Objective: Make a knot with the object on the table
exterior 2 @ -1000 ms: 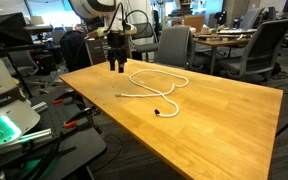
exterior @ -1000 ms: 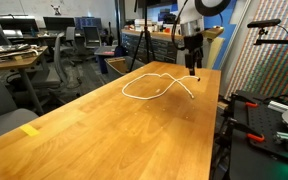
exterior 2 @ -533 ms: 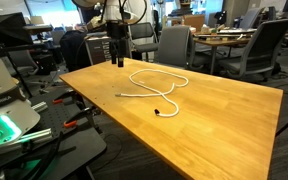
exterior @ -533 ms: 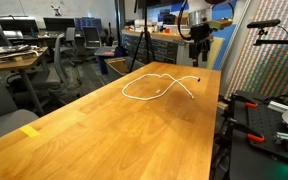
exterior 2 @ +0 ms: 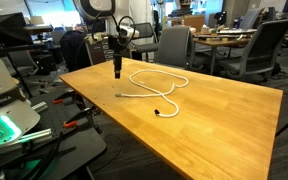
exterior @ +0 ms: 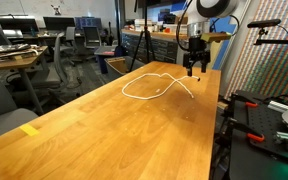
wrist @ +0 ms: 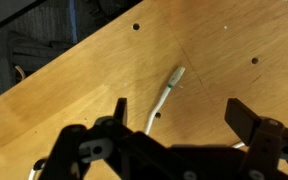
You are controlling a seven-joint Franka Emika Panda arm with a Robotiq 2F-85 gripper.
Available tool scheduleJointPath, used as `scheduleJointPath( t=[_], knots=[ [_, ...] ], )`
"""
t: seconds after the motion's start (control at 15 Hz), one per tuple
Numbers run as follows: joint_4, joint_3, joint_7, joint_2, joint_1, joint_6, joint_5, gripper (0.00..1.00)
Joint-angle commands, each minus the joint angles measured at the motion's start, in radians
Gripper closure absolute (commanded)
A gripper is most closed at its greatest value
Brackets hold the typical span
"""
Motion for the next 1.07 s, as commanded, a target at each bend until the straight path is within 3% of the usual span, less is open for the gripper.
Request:
scheduleJointPath(
  t=[0.0,0.47,1.0],
  knots=[
    [0.001,-0.004,0.003,0.004,0.001,0.000,0.002,0.00],
    [-0.020,0.014,0.264,0.091,0.059,0.256,-0.173,0.00],
    [-0.069,-0.048,0.331,0.213,0.110,0.269,-0.170,0.00]
  ],
)
